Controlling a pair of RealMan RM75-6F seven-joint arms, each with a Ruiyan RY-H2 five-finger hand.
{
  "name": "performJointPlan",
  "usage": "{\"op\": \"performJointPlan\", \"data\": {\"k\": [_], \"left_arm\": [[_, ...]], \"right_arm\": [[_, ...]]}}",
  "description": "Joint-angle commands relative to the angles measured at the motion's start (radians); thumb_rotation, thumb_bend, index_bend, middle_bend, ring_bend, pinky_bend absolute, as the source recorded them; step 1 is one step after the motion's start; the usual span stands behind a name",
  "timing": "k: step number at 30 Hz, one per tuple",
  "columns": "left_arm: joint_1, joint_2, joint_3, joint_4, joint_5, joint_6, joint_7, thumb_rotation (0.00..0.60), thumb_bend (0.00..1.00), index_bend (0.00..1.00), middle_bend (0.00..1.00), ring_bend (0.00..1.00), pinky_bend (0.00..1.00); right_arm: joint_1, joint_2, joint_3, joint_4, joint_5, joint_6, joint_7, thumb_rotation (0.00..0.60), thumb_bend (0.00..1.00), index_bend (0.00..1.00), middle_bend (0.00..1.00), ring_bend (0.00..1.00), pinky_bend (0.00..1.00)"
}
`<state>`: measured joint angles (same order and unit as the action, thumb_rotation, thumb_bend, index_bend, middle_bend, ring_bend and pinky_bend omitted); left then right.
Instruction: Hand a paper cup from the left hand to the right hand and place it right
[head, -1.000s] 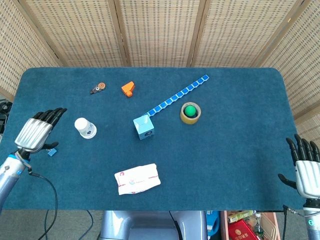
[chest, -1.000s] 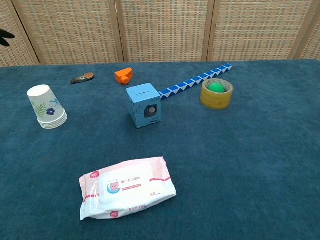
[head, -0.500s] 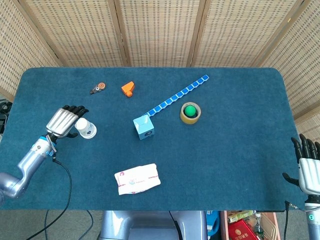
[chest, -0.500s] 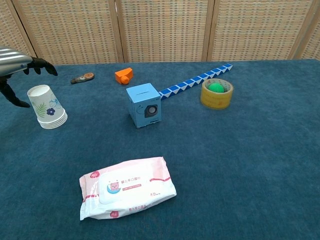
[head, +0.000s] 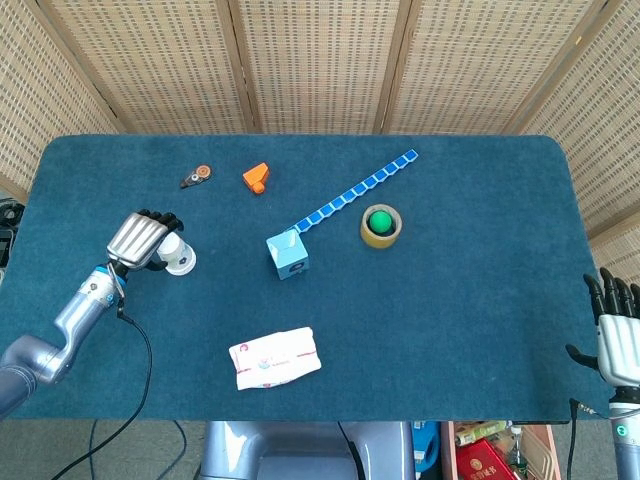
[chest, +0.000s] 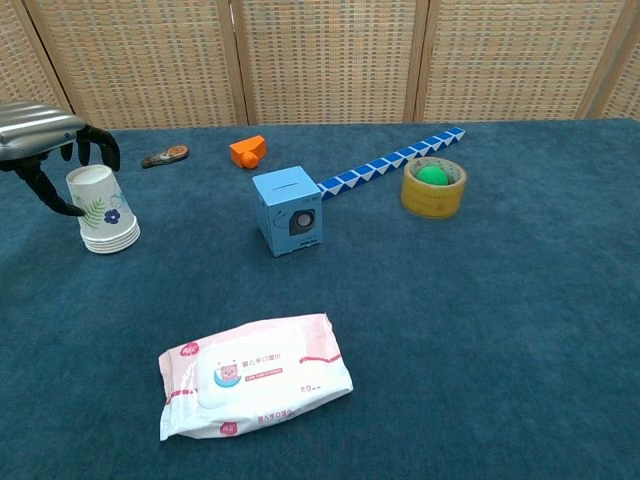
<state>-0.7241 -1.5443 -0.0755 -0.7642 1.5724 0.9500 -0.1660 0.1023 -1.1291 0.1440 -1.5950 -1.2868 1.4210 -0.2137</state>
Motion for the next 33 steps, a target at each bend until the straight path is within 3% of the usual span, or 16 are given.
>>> {"op": "performJointPlan", "data": {"k": [1, 4, 11, 14, 18, 24, 33], "left_arm": [[0.0, -0.005, 0.009, 0.019, 0.001, 0.015, 0.001, 0.6, 0.08, 0.47, 0.45, 0.48, 0.47], [0.003, 0.0, 0.014, 0.019, -0.002, 0.025, 0.0, 0.6, 0.08, 0.53, 0.5, 0.53, 0.5], [0.021, 0.044, -0.009, -0.031, -0.025, 0.093, -0.044, 0.6, 0.08, 0.53, 0.51, 0.53, 0.5], [0.04, 0.086, -0.034, -0.1, -0.05, 0.141, -0.11, 0.6, 0.08, 0.53, 0.51, 0.53, 0.5], [0.071, 0.147, -0.061, -0.208, -0.086, 0.177, -0.224, 0.6, 0.08, 0.53, 0.51, 0.53, 0.5], [0.107, 0.24, -0.079, -0.411, -0.128, 0.15, -0.52, 0.6, 0.08, 0.54, 0.52, 0.53, 0.51], [0.06, 0.21, -0.084, -0.541, -0.125, 0.05, -0.816, 0.6, 0.08, 0.55, 0.53, 0.54, 0.51]], "right_arm": [[0.001, 0.0, -0.001, 0.0, 0.0, -0.001, 0.001, 0.6, 0.0, 0.0, 0.0, 0.0, 0.0], [0.001, -0.001, -0.001, 0.001, 0.002, -0.004, 0.001, 0.6, 0.0, 0.0, 0.0, 0.0, 0.0], [0.003, -0.001, -0.004, 0.0, 0.0, -0.007, 0.0, 0.6, 0.0, 0.0, 0.0, 0.0, 0.0], [0.006, -0.003, -0.006, 0.001, 0.0, -0.012, 0.002, 0.6, 0.0, 0.0, 0.0, 0.0, 0.0], [0.011, -0.007, -0.011, 0.007, -0.006, -0.021, 0.002, 0.6, 0.0, 0.0, 0.0, 0.0, 0.0], [0.021, -0.024, -0.016, 0.053, -0.066, -0.009, 0.064, 0.6, 0.0, 0.0, 0.0, 0.0, 0.0], [0.073, -0.024, -0.019, 0.181, -0.205, 0.008, 0.208, 0.6, 0.0, 0.0, 0.0, 0.0, 0.0]]}}
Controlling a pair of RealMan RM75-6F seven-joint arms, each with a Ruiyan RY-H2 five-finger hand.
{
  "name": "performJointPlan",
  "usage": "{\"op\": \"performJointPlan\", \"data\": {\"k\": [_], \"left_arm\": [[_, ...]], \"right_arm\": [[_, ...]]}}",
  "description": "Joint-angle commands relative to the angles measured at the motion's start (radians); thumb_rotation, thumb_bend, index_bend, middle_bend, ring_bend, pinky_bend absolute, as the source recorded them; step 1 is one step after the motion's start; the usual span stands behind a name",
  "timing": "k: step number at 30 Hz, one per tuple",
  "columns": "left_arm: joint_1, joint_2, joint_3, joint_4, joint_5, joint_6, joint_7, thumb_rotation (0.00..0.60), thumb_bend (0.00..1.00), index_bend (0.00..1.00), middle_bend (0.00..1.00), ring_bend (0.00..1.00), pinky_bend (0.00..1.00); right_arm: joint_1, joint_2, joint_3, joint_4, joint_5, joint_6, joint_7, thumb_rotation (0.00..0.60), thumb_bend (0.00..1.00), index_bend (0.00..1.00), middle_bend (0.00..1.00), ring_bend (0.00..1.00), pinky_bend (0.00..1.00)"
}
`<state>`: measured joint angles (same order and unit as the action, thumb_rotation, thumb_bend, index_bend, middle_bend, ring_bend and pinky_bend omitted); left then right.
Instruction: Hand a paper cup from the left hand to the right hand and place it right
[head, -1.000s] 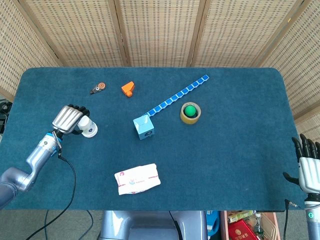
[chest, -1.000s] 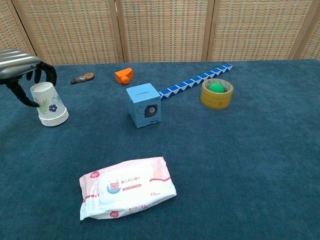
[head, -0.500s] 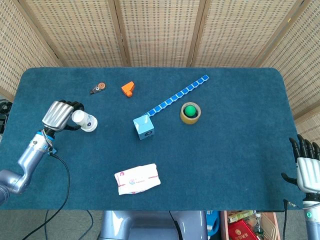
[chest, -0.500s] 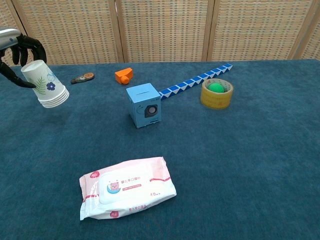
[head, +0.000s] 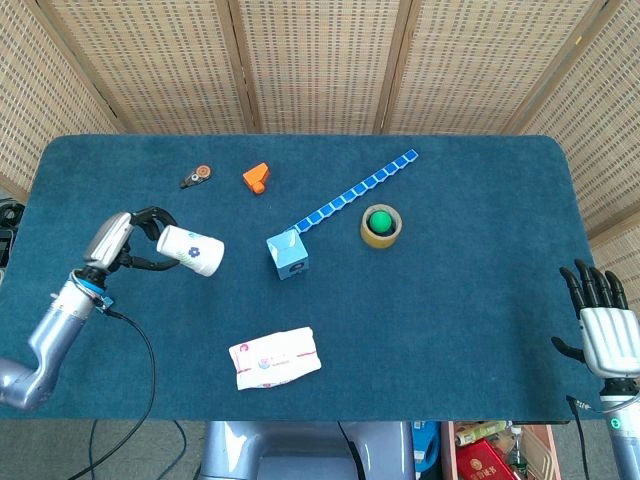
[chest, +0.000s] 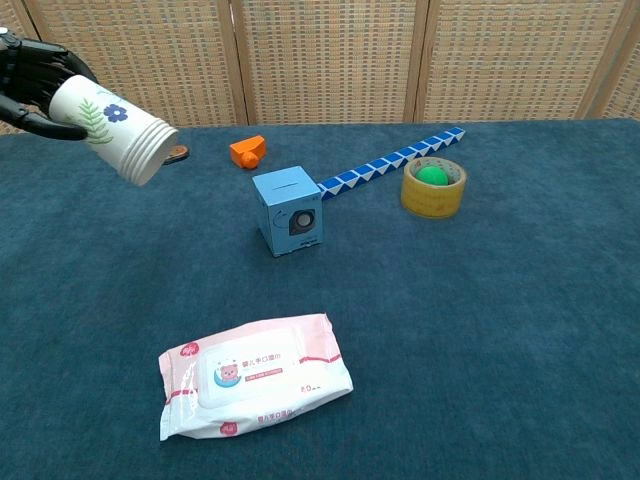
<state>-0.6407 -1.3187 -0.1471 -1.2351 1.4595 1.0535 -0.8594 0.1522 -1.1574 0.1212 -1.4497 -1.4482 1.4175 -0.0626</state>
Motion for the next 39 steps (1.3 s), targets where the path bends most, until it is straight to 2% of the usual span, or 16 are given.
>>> {"op": "performJointPlan", "data": {"k": [1, 5, 9, 13, 20, 32, 39], "left_arm": [[-0.029, -0.026, -0.017, -0.082, -0.018, -0.064, -0.153, 0.6, 0.08, 0.55, 0.53, 0.54, 0.51], [-0.059, -0.075, -0.039, -0.122, -0.048, -0.123, -0.282, 0.6, 0.08, 0.55, 0.53, 0.54, 0.51], [-0.103, -0.144, -0.068, -0.121, -0.086, -0.188, -0.334, 0.6, 0.08, 0.54, 0.53, 0.54, 0.51], [-0.148, -0.194, -0.094, -0.096, -0.114, -0.25, -0.346, 0.6, 0.08, 0.54, 0.53, 0.54, 0.51], [-0.231, -0.269, -0.136, -0.045, -0.146, -0.335, -0.315, 0.6, 0.08, 0.54, 0.53, 0.54, 0.51], [-0.339, -0.364, -0.229, 0.002, -0.217, -0.437, -0.3, 0.6, 0.08, 0.54, 0.53, 0.54, 0.51], [-0.364, -0.387, -0.25, 0.017, -0.228, -0.465, -0.284, 0.6, 0.08, 0.55, 0.53, 0.54, 0.51]], "right_arm": [[0.03, 0.006, 0.007, 0.047, -0.056, 0.016, 0.073, 0.6, 0.0, 0.0, 0.0, 0.0, 0.0], [0.062, 0.014, 0.016, 0.094, -0.104, 0.028, 0.141, 0.6, 0.0, 0.01, 0.0, 0.0, 0.0], [0.106, 0.019, 0.024, 0.129, -0.172, 0.047, 0.249, 0.6, 0.0, 0.17, 0.0, 0.0, 0.0], [0.149, 0.014, 0.03, 0.158, -0.229, 0.071, 0.334, 0.6, 0.0, 0.24, 0.0, 0.0, 0.03], [0.258, 0.003, 0.053, 0.197, -0.312, 0.06, 0.355, 0.6, 0.0, 0.32, 0.05, 0.0, 0.09], [0.471, -0.121, 0.055, 0.268, -0.405, -0.022, 0.391, 0.6, 0.04, 0.43, 0.1, 0.0, 0.13], [0.524, -0.167, 0.059, 0.257, -0.408, -0.005, 0.386, 0.6, 0.09, 0.46, 0.13, 0.0, 0.15]]}}
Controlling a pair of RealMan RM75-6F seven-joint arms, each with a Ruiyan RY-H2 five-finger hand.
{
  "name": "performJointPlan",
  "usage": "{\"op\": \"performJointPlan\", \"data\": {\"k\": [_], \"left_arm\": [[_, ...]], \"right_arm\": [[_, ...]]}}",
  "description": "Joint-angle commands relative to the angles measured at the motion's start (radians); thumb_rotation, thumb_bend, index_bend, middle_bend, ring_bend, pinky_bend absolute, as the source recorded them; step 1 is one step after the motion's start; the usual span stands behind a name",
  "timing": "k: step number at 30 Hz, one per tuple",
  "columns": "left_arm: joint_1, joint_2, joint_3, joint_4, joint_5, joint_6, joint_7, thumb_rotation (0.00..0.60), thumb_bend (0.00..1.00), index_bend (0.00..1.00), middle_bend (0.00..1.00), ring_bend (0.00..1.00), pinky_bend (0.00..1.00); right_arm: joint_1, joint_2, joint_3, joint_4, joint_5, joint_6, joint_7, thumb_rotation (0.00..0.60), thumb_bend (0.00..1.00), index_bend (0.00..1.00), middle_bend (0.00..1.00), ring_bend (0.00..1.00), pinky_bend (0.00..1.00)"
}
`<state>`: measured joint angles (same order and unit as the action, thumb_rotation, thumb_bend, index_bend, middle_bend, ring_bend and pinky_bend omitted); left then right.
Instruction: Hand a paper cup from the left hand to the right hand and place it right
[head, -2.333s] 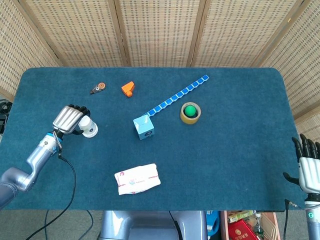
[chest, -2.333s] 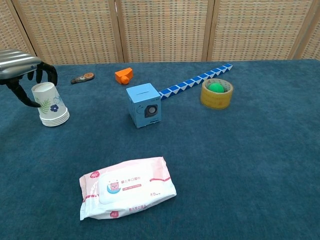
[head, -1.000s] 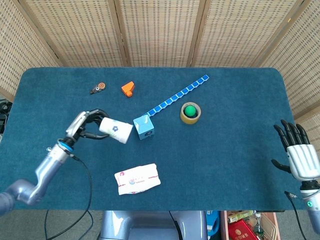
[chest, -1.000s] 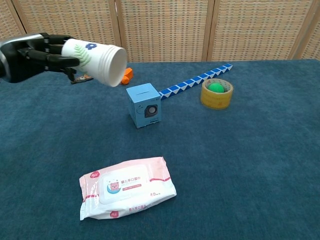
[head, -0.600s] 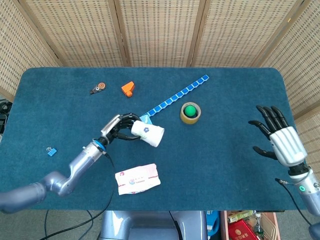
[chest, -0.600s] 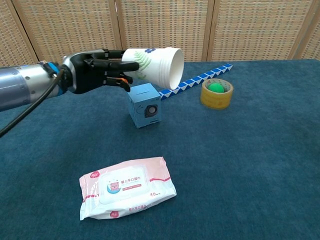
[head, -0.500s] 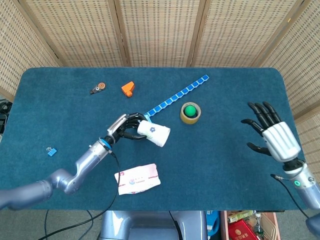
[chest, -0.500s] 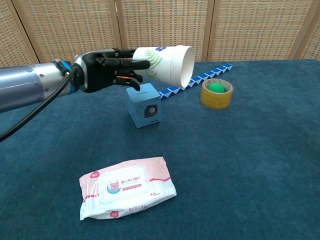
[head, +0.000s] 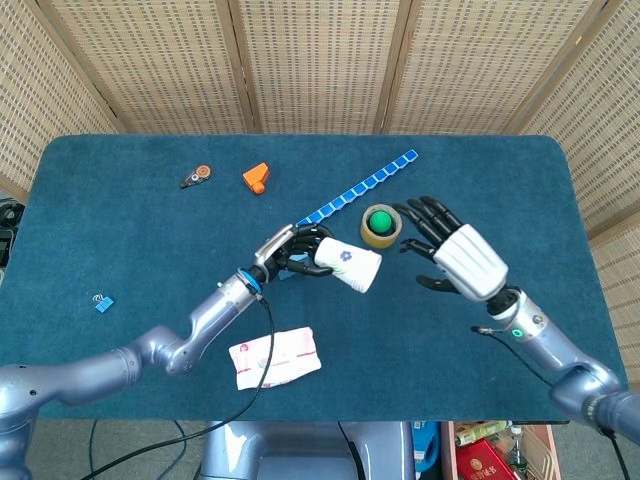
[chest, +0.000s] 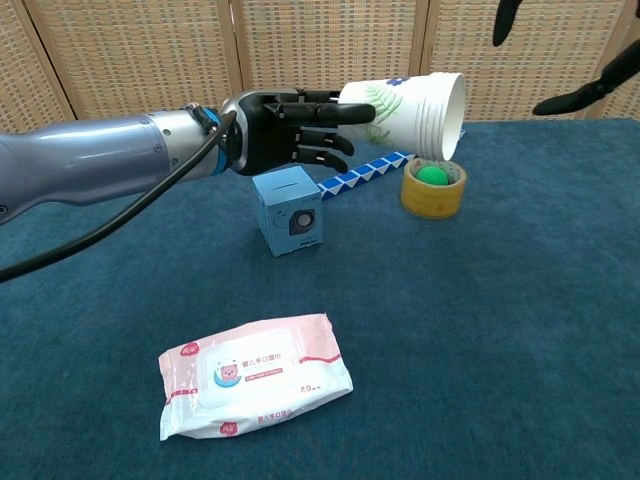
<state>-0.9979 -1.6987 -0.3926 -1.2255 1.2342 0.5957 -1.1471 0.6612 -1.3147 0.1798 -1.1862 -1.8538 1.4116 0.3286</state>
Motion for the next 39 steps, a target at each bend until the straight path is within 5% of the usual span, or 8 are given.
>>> {"op": "performJointPlan", "data": {"k": [1, 39], "left_arm": [[-0.01, -0.011, -0.006, 0.012, -0.003, -0.012, 0.005, 0.6, 0.08, 0.55, 0.53, 0.54, 0.51], [-0.017, -0.057, -0.031, 0.054, 0.012, -0.056, -0.011, 0.6, 0.08, 0.54, 0.53, 0.54, 0.51]], "right_arm": [[0.022, -0.013, 0.001, -0.009, -0.002, -0.001, -0.009, 0.6, 0.09, 0.47, 0.13, 0.0, 0.16], [0.128, -0.116, -0.041, 0.013, 0.017, -0.005, -0.075, 0.6, 0.51, 0.62, 0.21, 0.02, 0.22]]}}
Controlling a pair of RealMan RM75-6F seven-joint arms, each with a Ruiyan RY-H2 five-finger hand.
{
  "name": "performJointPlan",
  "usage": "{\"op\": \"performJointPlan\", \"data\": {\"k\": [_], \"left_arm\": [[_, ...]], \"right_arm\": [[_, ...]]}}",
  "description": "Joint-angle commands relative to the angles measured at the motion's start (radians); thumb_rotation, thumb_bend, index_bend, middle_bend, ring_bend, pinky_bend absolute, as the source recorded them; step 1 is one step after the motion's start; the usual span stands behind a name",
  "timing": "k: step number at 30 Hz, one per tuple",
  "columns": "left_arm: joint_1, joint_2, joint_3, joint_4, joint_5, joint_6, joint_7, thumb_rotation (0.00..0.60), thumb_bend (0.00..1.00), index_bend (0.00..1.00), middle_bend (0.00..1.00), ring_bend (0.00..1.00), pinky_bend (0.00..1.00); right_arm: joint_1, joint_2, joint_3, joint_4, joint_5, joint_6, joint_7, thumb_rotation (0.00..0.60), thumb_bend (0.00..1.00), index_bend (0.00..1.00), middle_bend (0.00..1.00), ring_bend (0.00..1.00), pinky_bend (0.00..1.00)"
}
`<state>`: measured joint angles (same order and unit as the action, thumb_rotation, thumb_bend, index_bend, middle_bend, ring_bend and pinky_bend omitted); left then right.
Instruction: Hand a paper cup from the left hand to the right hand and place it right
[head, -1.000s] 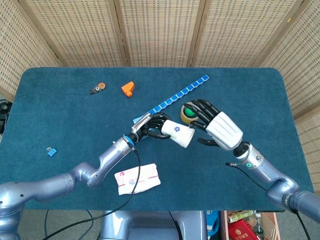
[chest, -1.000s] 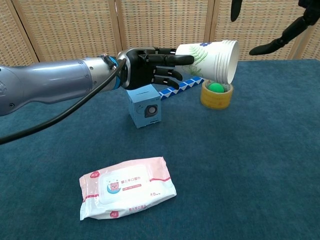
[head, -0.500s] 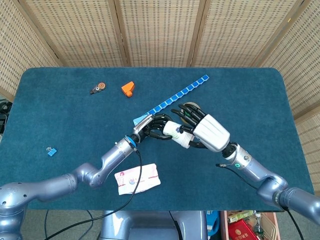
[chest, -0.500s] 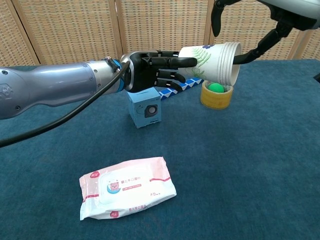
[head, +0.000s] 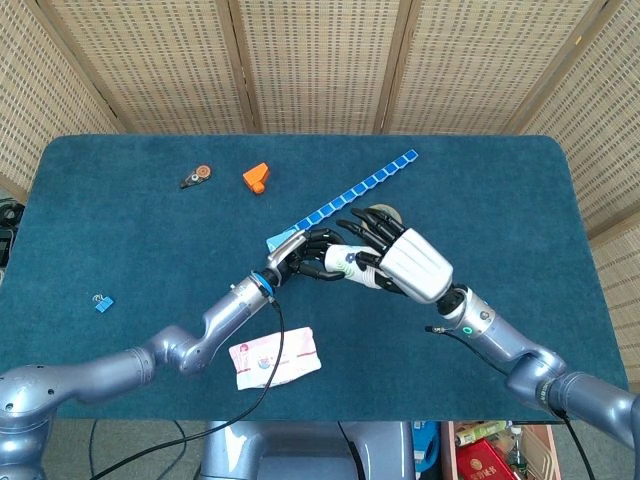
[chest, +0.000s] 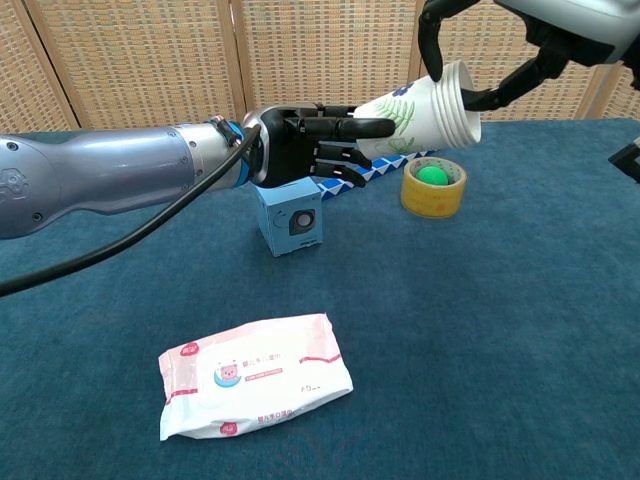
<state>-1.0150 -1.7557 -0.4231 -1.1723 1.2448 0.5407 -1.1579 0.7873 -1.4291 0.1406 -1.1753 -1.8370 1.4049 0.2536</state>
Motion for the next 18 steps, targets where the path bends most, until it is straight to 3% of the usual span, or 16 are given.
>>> {"op": "performJointPlan", "data": {"k": [1, 18], "left_arm": [[0.0, -0.001, -0.001, 0.002, 0.002, -0.002, -0.001, 0.6, 0.08, 0.54, 0.53, 0.54, 0.51], [0.003, 0.003, -0.005, 0.006, 0.017, -0.005, -0.013, 0.6, 0.08, 0.55, 0.53, 0.54, 0.51]], "right_arm": [[0.003, -0.003, -0.003, 0.005, 0.001, 0.005, 0.001, 0.6, 0.51, 0.62, 0.21, 0.02, 0.22], [0.002, -0.022, -0.026, 0.054, -0.007, 0.064, -0.011, 0.6, 0.55, 0.71, 0.18, 0.02, 0.24]]}}
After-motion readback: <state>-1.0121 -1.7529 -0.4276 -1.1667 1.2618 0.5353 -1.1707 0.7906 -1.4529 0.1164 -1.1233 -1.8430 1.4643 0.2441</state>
